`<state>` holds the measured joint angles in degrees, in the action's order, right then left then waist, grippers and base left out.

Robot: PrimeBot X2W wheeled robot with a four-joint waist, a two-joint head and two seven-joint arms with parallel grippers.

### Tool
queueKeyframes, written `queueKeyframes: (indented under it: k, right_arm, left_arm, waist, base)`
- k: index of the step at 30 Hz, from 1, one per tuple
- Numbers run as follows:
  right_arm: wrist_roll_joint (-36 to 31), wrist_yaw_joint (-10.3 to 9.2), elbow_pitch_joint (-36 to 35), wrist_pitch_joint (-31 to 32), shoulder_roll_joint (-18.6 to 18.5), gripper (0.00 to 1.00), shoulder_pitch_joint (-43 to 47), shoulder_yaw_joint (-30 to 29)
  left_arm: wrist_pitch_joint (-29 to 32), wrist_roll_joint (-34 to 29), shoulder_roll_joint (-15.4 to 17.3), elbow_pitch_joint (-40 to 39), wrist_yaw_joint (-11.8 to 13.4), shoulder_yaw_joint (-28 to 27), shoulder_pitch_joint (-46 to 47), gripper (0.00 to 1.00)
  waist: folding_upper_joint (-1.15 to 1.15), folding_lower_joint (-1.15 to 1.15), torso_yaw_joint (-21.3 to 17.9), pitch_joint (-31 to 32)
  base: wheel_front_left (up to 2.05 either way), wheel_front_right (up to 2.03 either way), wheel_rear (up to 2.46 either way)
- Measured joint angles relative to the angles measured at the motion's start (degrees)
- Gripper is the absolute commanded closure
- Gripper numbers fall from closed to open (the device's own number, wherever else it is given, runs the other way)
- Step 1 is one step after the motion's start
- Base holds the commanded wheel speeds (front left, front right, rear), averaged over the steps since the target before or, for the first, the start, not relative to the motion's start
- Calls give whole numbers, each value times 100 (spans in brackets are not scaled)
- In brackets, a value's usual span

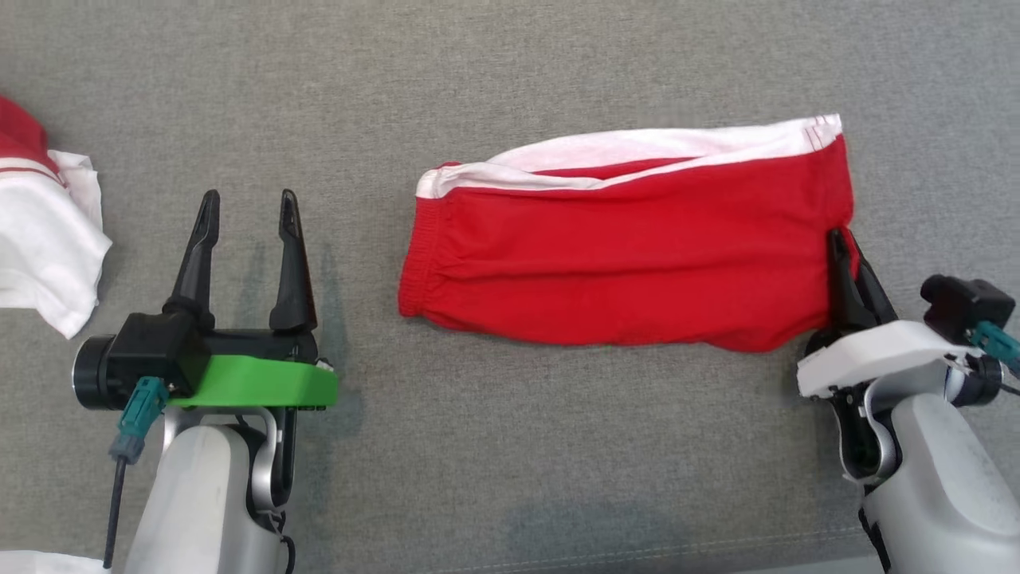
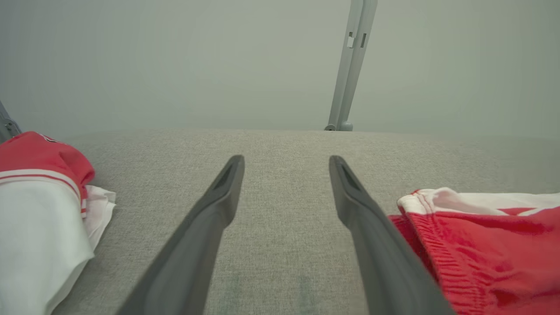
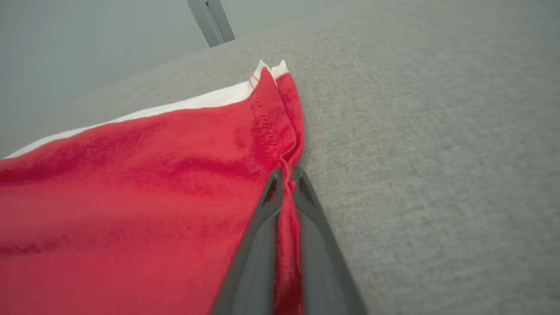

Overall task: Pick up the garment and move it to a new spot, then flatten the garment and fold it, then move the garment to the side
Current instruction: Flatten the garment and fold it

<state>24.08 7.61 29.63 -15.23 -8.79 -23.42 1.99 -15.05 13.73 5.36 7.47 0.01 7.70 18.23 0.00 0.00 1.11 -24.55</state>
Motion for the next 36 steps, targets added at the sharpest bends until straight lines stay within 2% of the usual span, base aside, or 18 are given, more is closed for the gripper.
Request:
queueKeyframes:
  k: [5,11,19,23,28,36]
  right_arm:
    - [-204,-4,-358,2,181,100,425,-397]
    - [-314,-9,-899,11,302,100,378,-208]
    - [16,-10,-1853,454,476,100,74,1003]
    - [478,-10,-2093,849,549,100,-66,1782]
    - [1177,-11,-2117,1211,587,100,-204,2621]
    - [1540,-12,-1656,1048,586,100,-628,3179]
  left_arm:
    - [7,0,47,-21,7,7,-4,0]
    - [34,1,64,-30,36,46,-12,0]
    - [43,16,58,-14,51,154,-64,0]
    - [43,30,37,-4,69,188,-63,0]
    - [40,44,-8,32,78,264,-60,0]
    - [27,86,-79,131,83,388,-46,0]
  waist:
    - [0,0,-182,58]
    - [0,0,-269,122]
    - [0,0,-196,226]
    - [0,0,-83,238]
    - [0,0,99,226]
    - [0,0,361,159]
  base:
    - [0,0,0]
    - [0,0,0]
    - [0,0,0]
    - [0,0,0]
    - [0,0,0]
    - [0,0,0]
